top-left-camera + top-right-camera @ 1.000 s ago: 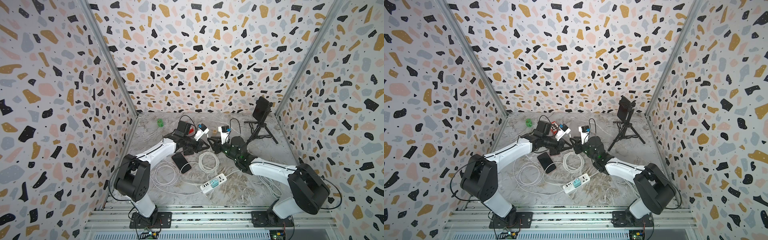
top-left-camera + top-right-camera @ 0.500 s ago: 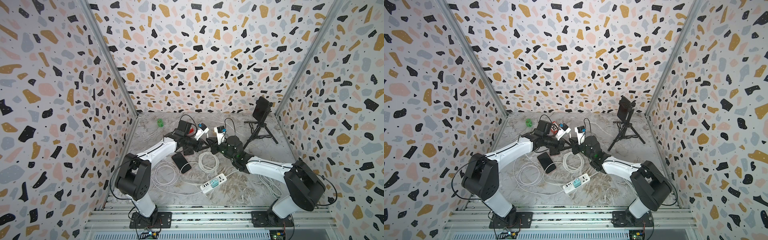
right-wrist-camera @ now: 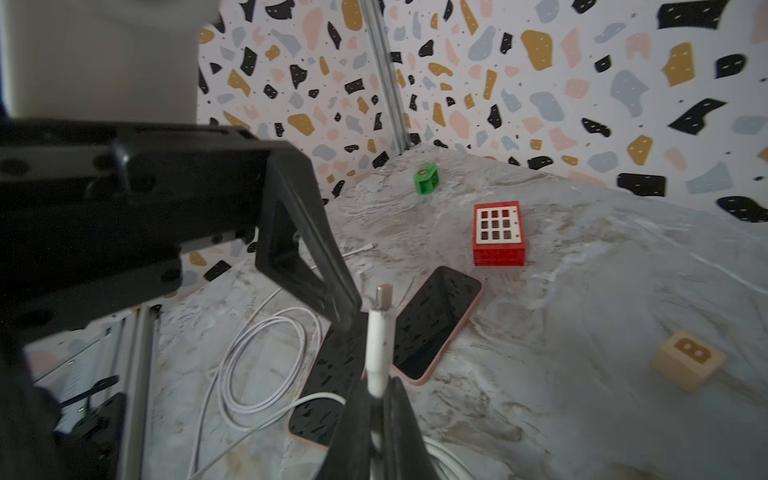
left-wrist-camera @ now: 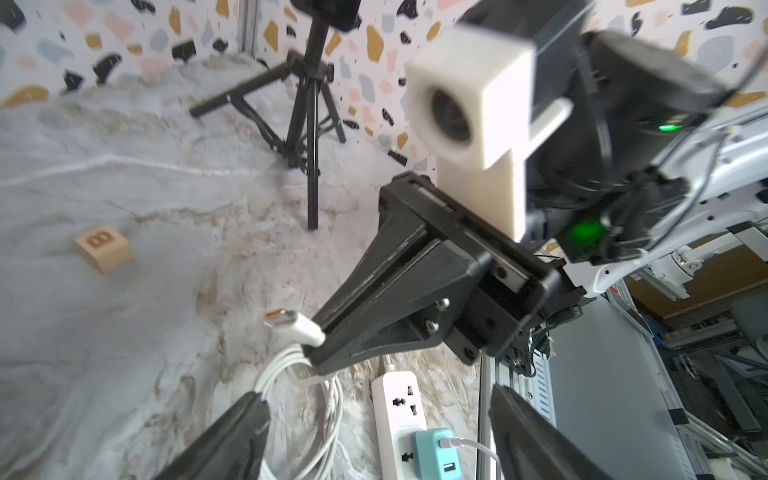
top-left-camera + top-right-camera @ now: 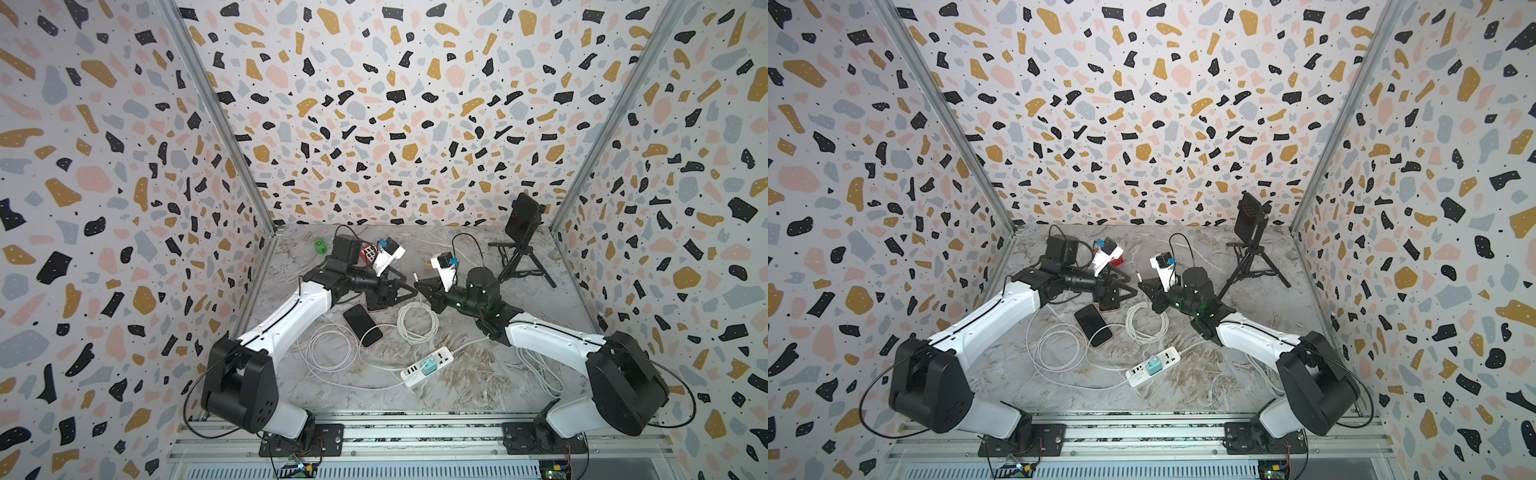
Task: Plug the charging cable into the phone
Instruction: Pick up the charging cable from the center of the board.
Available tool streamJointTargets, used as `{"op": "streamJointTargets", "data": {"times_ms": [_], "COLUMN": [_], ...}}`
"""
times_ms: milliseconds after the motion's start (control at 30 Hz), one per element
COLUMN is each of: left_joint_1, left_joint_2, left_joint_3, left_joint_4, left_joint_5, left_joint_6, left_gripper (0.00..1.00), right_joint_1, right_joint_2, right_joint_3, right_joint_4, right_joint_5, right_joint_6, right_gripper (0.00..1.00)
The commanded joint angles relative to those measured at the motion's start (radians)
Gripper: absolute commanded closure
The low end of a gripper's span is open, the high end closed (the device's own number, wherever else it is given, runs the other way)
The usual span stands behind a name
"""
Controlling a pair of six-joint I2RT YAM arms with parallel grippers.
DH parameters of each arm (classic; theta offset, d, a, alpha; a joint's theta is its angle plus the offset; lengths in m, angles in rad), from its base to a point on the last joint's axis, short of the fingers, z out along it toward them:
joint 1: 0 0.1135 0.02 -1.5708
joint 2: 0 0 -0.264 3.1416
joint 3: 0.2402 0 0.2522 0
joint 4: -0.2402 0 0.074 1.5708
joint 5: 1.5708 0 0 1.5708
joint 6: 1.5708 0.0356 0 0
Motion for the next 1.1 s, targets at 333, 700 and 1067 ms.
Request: {"op": "streamJointTargets", "data": {"times_ms": [333,700,1067], "left_joint_1": [0.011,0.003,0.002], "left_joint_2": [-0.008,-0.006,-0.012], "left_joint_3": [0.040,0.064,0.093], "left_joint_4": [-0.172,-0.237,-0.245], "left_joint_5": [0.161,0.170,0.216], "left_joint_6": [0.308,0.351,0.302], "left_gripper": [0.35,0.68,1.00], "right_joint_1": [-0.021,-0.020,-0.022], "right_joint_2": [0.057,0.095,0.082], "right_joint_3": [0.060,0.086,0.081], "right_joint_4": [0.270,0.337,0.220], "right_joint_5": [-0.557,-0.589,-0.581], "right_joint_6": [0.300,0.375,0.288], "right_gripper": [0.96,0.93,0.87]}}
